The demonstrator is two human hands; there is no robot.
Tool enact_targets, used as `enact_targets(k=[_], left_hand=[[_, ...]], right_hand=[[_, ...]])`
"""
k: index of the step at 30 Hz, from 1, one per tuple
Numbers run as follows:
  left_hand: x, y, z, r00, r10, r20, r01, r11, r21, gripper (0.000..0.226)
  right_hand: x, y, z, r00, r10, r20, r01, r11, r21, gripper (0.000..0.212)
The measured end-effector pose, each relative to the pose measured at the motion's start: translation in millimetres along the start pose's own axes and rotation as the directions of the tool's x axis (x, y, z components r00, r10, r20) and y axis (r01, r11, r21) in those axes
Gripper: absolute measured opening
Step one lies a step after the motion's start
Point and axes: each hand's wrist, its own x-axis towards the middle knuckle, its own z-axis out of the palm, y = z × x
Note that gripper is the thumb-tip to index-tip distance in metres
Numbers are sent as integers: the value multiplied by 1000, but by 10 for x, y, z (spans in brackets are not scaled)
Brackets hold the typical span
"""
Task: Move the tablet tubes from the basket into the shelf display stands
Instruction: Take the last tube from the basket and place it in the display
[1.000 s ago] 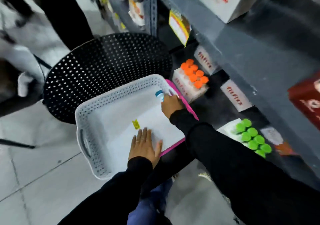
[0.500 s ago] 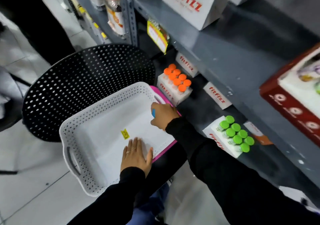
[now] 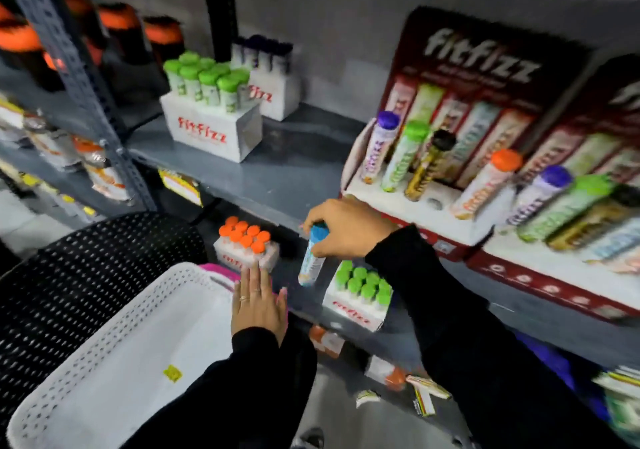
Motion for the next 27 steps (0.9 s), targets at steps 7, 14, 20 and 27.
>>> enact_targets(k=[7, 14, 20, 27], left_hand=[[379, 790, -247, 925, 374, -62, -372, 927, 45, 62], [472, 1110, -240, 911, 410, 38, -412, 907, 93, 81], [516, 1057, -195, 905, 423, 45, -425, 898, 112, 81], [531, 1057, -201, 895, 440, 70, -445, 888, 112, 79]], right_hand=[[-570, 388, -565, 978, 83, -189, -76, 996, 43, 20], [-869, 705, -853, 887, 289, -360, -286, 956, 64, 28], [-797, 957, -866, 700, 421, -577, -450, 887, 100, 28], [-697, 1066, -736, 685, 484, -545, -536, 841, 73, 26]])
